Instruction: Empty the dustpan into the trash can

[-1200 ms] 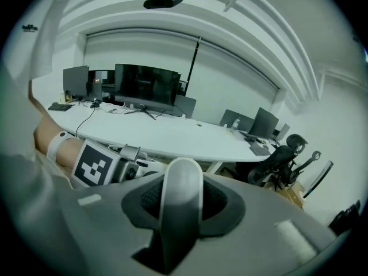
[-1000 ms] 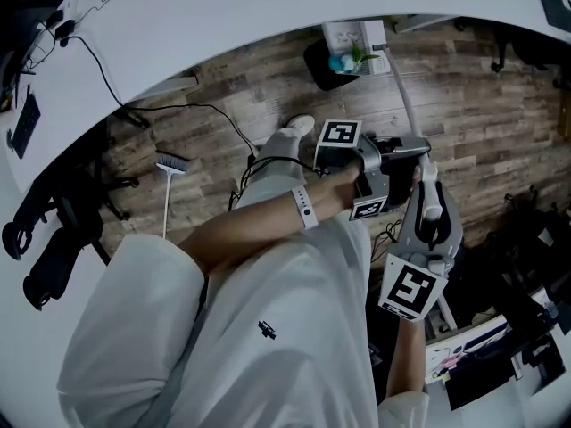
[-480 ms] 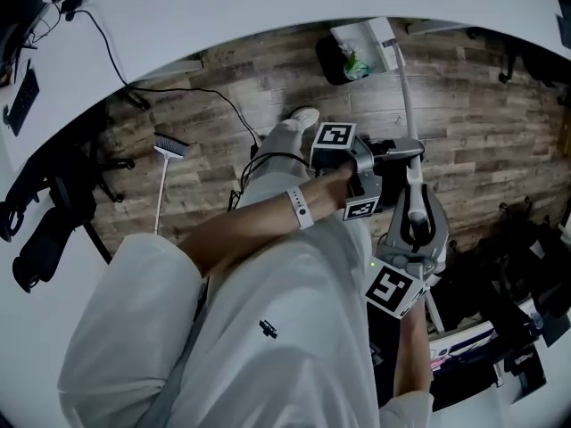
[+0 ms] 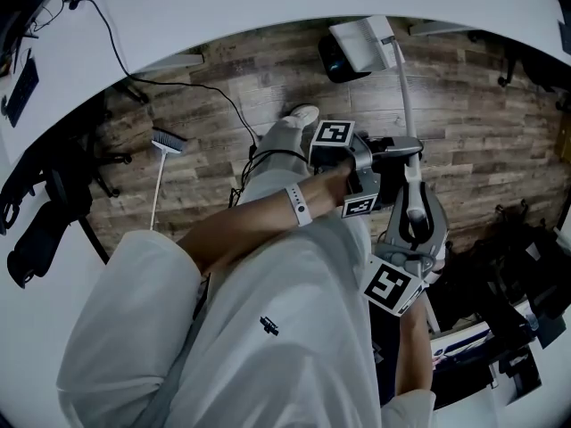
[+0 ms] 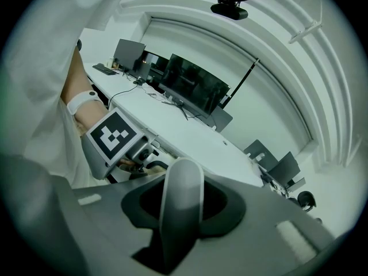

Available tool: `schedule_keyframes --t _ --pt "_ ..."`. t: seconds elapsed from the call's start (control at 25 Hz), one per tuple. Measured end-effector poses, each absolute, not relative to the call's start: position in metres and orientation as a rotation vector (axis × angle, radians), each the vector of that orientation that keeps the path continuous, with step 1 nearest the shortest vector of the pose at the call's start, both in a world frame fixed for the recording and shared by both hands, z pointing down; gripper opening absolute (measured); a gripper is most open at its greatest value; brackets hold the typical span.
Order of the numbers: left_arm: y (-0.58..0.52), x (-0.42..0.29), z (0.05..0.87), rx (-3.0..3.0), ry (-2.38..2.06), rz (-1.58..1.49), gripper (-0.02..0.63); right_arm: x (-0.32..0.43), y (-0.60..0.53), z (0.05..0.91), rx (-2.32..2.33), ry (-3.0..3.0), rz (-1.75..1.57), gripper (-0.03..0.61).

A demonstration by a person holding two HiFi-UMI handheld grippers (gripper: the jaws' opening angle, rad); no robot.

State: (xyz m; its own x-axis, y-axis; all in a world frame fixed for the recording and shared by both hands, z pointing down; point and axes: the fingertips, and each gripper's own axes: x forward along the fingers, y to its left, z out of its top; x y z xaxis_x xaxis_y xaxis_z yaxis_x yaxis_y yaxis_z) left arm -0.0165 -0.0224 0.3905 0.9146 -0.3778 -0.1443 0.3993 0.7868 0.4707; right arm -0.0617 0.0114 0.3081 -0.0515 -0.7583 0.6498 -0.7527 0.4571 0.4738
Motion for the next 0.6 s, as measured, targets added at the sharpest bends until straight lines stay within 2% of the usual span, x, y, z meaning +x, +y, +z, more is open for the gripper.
schedule_keyframes --t 0.6 --pt "0.017 -0.001 0.371 0.576 0.084 -0.211 0.098 -0.047 0.046 0.287 1.589 -1.725 0.16 0.114"
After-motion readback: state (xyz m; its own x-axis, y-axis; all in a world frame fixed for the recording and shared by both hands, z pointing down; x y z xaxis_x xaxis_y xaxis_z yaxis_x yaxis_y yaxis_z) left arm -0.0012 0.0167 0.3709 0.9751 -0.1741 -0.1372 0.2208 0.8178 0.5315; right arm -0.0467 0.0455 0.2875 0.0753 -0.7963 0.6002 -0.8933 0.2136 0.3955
